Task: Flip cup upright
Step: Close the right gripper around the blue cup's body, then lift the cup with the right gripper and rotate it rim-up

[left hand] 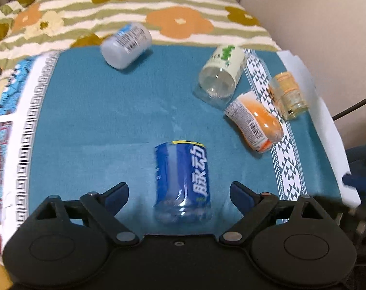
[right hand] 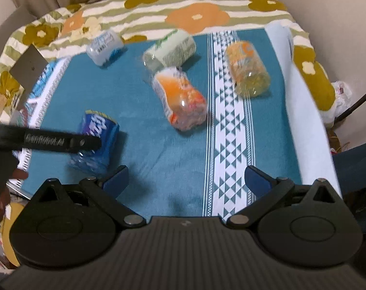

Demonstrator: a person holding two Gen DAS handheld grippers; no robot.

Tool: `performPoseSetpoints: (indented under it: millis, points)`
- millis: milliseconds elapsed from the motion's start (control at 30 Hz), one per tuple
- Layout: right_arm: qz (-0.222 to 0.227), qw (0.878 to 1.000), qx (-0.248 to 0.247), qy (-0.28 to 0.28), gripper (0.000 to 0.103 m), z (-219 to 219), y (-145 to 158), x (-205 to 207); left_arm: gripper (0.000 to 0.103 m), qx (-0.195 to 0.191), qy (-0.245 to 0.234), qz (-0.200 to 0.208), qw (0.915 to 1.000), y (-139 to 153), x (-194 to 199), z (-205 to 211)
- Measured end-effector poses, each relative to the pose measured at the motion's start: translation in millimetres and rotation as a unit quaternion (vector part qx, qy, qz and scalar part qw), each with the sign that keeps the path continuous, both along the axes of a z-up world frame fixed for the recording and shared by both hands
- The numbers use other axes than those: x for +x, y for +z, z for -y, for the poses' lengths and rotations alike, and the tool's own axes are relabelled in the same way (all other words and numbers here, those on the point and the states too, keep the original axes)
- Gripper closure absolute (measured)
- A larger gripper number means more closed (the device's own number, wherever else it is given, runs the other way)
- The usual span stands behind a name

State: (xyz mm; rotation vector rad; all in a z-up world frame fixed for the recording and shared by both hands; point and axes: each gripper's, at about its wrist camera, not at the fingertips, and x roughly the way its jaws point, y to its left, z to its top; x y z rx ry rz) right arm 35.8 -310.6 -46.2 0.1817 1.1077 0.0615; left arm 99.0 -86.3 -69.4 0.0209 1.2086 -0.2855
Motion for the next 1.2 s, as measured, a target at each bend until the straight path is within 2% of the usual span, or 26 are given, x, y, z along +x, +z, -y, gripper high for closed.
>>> performPoseSetpoints:
  millis: [33,167,300,467,633,767,833,900,1100,1200]
  points:
    - [0.001,1.0,0.003,0.001,0.0,1.1,5.7,2.3,0.003,0.003,0.002,0.009,1.0,5.4,-6.0,-5.6]
    - [-0.003,1.0,0.023,0.021,0.0,-4.3,21.8,19.3,0.003,0.025,0.01,0.035,0.999,16.7,-21.7,-25.7]
    - [-0.019,0.997,0.054,0.048,0.0,-23.2,22.7,46.8,0.003,0.052,0.02,0.045,0.9974,15.7,-33.3,-49.6]
    - [-0.07,0.989,0.122,0.048,0.0,-49.1,-2.5,87.0,0.003,0.052,0.048,0.041,0.9966,10.9,-41.0,-83.3]
    - [-0.133,0.976,0.173,0.008,0.0,-67.7,-42.6,122.5,0.003,0.044,0.076,0.023,0.9959,0.8,-46.2,-113.5]
    - [-0.157,0.971,0.18,0.0,0.0,-80.6,-62.1,134.3,0.003,0.041,0.096,0.013,0.9944,-5.3,-45.7,-131.6]
    - [-0.167,0.969,0.182,-0.003,0.004,-84.6,-69.5,137.4,0.003,0.038,0.106,0.01,0.9936,-6.5,-45.1,-139.1]
    - [-0.174,0.967,0.186,-0.005,0.013,-86.2,-75.7,139.1,0.003,0.033,0.111,0.007,0.9933,-7.2,-44.5,-143.3]
    - [-0.189,0.964,0.185,-0.01,0.023,-88.9,-86.3,140.2,0.003,0.03,0.109,0.001,0.9936,-11.4,-41.0,-149.3]
    - [-0.188,0.964,0.188,-0.011,0.024,-88.5,-87.0,140.1,0.003,0.028,0.109,0.0,0.9937,-11.8,-39.9,-150.5]
